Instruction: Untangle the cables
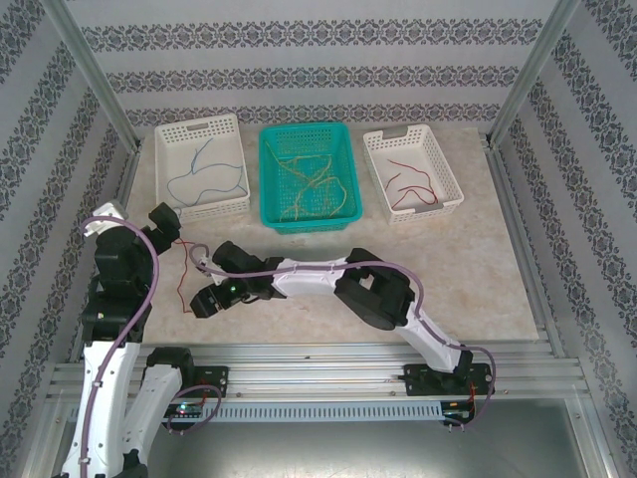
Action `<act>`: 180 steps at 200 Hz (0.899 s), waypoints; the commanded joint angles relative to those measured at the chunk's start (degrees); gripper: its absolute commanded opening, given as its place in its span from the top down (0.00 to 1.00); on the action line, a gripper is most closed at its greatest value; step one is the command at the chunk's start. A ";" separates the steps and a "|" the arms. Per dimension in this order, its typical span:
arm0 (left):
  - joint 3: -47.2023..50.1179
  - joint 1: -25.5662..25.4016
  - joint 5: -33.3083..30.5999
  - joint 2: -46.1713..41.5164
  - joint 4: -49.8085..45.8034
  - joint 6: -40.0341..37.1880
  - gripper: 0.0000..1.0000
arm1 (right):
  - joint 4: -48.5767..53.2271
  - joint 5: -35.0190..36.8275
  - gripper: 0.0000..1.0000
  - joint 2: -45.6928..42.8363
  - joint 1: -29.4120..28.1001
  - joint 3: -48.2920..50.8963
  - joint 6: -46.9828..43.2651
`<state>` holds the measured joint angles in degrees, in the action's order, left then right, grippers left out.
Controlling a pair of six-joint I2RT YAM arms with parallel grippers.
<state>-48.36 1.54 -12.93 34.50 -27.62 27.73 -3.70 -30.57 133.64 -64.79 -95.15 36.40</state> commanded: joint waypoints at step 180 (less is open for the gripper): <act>0.85 -0.40 -0.70 -0.84 2.39 -0.26 0.00 | -7.11 -4.50 0.59 5.84 -1.80 -3.00 8.57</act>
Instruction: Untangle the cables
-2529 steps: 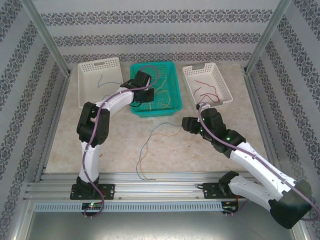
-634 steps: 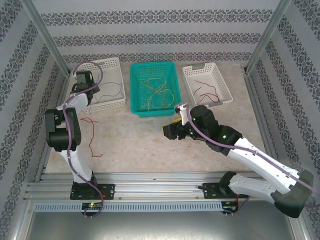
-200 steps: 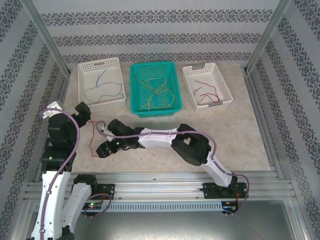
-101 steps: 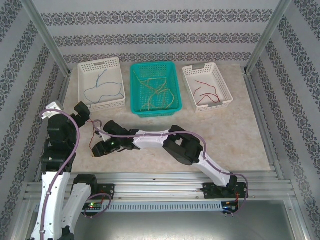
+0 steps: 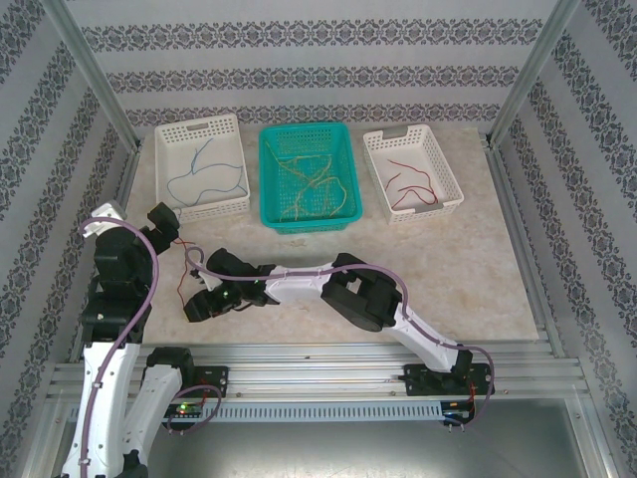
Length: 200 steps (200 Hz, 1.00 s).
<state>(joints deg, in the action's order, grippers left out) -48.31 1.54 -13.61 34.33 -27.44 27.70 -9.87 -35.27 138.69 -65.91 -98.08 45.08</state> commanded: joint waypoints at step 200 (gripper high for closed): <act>0.86 -0.40 -0.51 -0.40 2.22 -0.83 0.00 | 1.64 4.87 1.00 -15.76 -0.67 12.57 -5.69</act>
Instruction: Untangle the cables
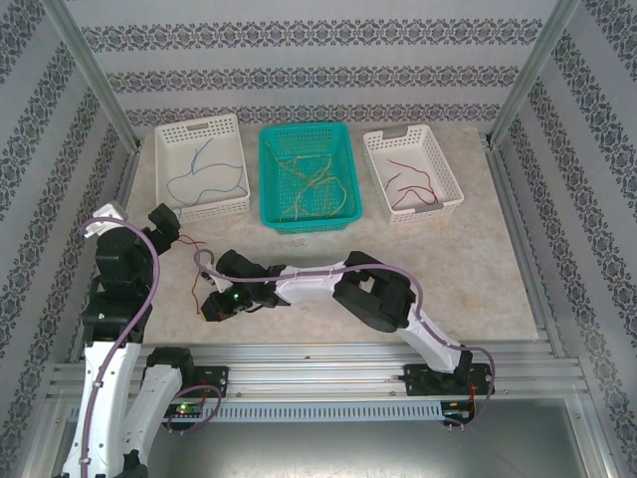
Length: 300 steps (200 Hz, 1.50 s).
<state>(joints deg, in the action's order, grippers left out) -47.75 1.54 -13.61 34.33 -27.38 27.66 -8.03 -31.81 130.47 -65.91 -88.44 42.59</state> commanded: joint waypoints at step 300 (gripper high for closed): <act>0.74 -1.01 11.31 9.79 4.35 -1.20 0.00 | 36.07 17.09 1.00 -68.13 26.86 9.52 -24.86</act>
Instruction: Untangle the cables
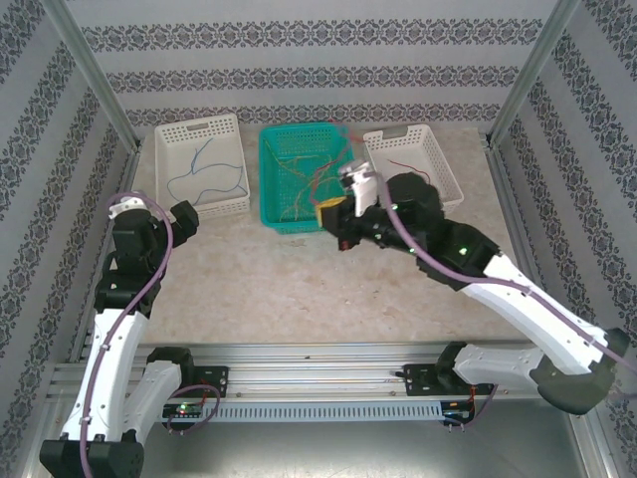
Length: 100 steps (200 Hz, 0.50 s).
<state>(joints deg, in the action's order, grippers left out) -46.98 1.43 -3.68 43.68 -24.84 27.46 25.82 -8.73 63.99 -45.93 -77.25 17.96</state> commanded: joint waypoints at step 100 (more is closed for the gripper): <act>-0.38 -2.28 2.28 3.13 1.11 -1.17 0.00 | -8.06 -15.78 1.00 3.83 35.81 -0.41 13.94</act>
<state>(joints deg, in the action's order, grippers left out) -46.98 0.14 -2.11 46.30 -24.84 27.40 24.01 -24.05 66.81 -13.85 -78.98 26.48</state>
